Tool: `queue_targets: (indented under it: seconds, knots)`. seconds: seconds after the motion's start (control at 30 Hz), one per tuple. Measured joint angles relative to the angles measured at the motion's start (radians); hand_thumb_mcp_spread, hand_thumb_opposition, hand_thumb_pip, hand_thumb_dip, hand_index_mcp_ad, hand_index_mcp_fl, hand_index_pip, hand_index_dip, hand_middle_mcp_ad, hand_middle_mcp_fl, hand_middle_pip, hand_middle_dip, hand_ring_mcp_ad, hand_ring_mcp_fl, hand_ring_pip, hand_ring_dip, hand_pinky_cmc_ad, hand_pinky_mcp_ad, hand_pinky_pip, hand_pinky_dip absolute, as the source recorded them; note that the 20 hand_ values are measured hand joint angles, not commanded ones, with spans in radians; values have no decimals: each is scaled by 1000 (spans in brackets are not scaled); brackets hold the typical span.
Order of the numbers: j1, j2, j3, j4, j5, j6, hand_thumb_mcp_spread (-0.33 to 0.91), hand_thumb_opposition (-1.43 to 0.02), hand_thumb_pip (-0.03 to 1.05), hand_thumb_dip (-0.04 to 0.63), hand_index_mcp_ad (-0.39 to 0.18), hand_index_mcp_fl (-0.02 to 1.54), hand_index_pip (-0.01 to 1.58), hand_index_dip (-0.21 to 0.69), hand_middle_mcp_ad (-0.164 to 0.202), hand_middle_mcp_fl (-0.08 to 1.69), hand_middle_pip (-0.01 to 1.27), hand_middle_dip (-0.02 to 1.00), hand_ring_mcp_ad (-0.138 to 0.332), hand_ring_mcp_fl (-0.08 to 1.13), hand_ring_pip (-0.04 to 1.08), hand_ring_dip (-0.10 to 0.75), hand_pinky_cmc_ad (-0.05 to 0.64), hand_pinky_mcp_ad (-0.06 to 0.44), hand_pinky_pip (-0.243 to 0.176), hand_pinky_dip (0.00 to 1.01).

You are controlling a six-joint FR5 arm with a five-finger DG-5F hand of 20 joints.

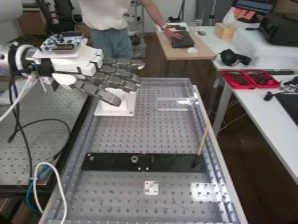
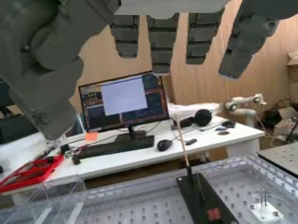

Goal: Grab the larger nut and place it in the white container

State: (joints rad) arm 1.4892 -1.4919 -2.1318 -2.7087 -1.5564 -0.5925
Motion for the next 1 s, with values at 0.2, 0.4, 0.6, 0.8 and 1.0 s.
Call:
queue_targets:
  seconds: [0.2, 0.4, 0.6, 0.8, 1.0]
  knots:
    - [-12, -7, 7, 14, -14, -4, 120, -782, 747, 175, -86, 38, 150, -188, 70, 101, 119, 239, 159, 5, 103, 108, 330, 293, -75, 405]
    - [-17, -21, 18, 6, -25, -6, 119, -778, 747, 175, -86, 38, 150, -190, 70, 101, 119, 239, 159, 5, 101, 108, 351, 297, -75, 405]
    - [-14, -34, 31, -8, -32, -22, 119, -778, 747, 175, -86, 44, 166, -188, 70, 101, 119, 239, 159, 5, 105, 108, 353, 293, -75, 405]
    - [-11, -31, 28, -3, -26, -22, 119, -778, 747, 175, -87, 40, 168, -188, 70, 105, 119, 239, 159, 5, 105, 108, 353, 297, -75, 405]
    - [-12, -34, 33, -13, -25, -18, 119, -778, 747, 175, -87, 38, 175, -190, 68, 105, 119, 239, 159, 5, 105, 108, 353, 297, -75, 405]
